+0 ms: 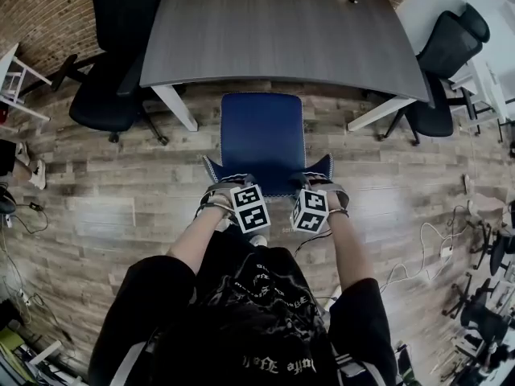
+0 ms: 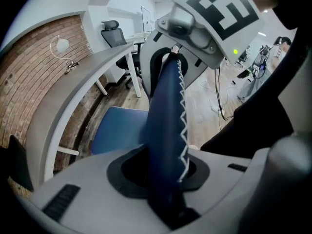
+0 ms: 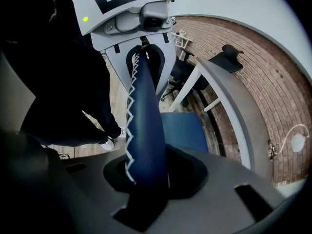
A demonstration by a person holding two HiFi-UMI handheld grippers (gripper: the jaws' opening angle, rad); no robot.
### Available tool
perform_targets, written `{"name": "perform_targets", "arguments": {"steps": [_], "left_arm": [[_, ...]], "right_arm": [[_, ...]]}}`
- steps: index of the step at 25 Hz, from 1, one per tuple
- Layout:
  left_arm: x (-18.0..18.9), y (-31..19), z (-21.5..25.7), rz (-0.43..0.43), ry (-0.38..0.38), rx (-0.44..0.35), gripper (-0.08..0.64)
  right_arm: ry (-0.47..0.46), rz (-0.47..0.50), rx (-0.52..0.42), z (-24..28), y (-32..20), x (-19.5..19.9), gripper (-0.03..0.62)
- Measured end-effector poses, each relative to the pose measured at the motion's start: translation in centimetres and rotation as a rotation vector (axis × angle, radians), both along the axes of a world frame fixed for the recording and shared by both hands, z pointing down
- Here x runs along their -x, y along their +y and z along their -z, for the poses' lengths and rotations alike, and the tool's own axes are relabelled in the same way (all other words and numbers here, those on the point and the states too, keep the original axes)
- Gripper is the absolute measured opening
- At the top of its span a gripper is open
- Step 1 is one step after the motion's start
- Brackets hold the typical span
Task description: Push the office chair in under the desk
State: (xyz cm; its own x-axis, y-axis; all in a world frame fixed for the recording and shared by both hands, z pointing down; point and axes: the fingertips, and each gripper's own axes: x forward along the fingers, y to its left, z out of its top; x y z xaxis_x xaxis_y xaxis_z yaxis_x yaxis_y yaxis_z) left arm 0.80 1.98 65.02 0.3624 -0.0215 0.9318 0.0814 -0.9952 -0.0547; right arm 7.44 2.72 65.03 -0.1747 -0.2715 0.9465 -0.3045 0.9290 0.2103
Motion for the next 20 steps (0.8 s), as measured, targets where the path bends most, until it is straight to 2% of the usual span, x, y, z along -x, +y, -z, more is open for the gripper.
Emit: {"name": "perform_targets", "arguments": {"steps": [20], "left_arm": [[-0.68, -0.44, 0.17, -0.012, 0.01, -0.009, 0.101]], "right_arm": [[-0.005, -0.003, -0.004, 0.15, -0.53, -0.62, 0.103]]}}
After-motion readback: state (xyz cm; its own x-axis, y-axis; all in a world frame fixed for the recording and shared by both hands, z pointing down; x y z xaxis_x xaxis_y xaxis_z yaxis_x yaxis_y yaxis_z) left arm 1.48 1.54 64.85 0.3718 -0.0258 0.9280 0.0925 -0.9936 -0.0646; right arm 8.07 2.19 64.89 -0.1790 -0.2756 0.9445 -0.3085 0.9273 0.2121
